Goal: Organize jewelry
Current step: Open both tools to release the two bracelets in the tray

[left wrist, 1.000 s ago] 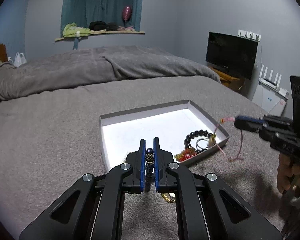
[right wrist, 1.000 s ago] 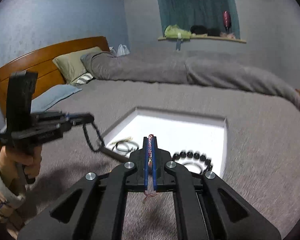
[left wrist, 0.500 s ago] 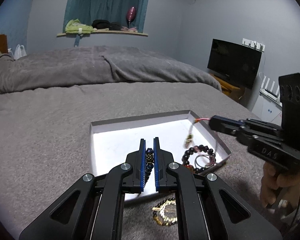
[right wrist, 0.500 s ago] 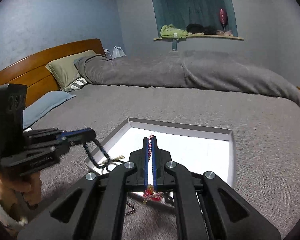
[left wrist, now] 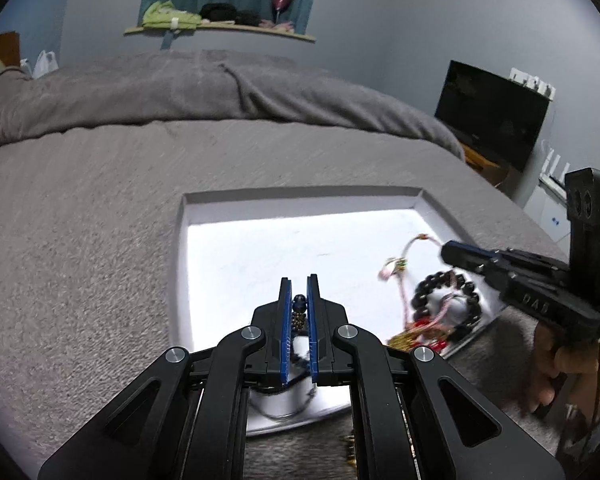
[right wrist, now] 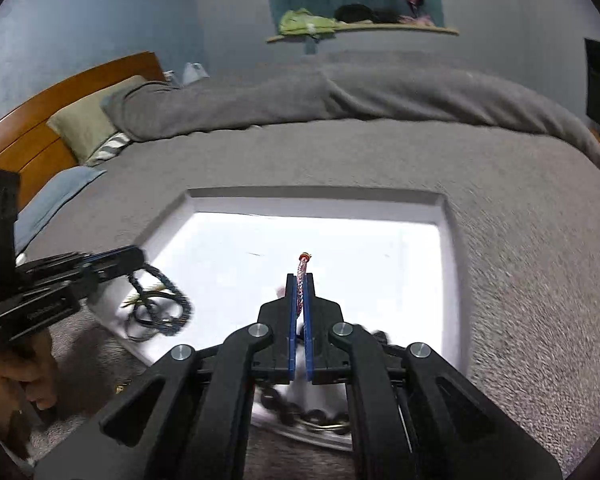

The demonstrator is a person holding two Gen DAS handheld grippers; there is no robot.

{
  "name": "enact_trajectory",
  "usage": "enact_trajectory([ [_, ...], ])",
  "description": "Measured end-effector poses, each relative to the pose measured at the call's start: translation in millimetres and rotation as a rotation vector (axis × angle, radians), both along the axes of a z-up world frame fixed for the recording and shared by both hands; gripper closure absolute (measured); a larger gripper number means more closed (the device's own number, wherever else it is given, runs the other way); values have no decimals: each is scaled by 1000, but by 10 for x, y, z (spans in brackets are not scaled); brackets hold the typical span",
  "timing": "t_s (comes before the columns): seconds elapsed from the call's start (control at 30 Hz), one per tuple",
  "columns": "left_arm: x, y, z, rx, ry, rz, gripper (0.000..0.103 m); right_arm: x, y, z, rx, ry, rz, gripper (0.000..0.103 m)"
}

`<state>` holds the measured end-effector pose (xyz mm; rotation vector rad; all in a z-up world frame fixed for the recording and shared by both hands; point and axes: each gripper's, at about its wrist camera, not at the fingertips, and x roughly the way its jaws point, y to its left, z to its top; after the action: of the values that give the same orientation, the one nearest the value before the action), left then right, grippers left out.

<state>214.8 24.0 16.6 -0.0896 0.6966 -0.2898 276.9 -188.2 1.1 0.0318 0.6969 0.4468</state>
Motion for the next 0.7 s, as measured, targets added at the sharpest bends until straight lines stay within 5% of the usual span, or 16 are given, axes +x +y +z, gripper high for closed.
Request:
enact_trajectory([
  [0.07, -10, -25, -13, 34, 0, 0, 94, -13, -53, -20, -4, 1, -17, 100],
  [0.17, -37, -114, -32, 88, -7, -7, 76, -24, -83, -22, -18, 1, -37, 96],
  [0.2, -53, -137, -33, 106, -13, -9, 68, -32, -100, -19, -15, 2, -39, 91],
  [0.33, -126, -192, 30, 143, -40, -21, 61, -74, -203, 31, 19, -13, -59, 64],
  [0.43, -231, -178, 113, 143, -84, -19, 33, -123, -295, 88, 46, -21, -73, 61],
  [0.7, -443, -55, 196, 170, -100, 9, 25, -360, -270, 174, 50, -44, -47, 43],
])
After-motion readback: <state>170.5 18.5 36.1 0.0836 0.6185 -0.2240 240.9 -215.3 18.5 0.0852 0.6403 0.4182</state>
